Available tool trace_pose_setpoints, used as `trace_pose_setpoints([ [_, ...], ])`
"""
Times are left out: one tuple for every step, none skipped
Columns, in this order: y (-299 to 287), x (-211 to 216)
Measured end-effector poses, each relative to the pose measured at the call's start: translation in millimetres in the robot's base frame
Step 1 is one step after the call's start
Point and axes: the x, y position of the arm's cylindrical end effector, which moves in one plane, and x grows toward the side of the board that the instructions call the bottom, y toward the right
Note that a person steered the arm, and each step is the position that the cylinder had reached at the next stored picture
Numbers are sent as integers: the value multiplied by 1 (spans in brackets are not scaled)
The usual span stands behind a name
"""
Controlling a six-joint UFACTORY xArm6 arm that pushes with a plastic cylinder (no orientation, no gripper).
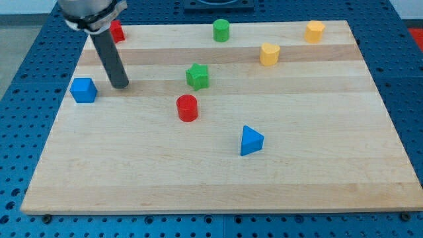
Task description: Move green star to the right center of the board
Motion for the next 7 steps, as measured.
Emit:
trace_pose_setpoints([
  [10, -24],
  [52, -23],
  [93, -19],
  [122, -19],
  [126, -4],
  [129, 6],
  [137, 10],
])
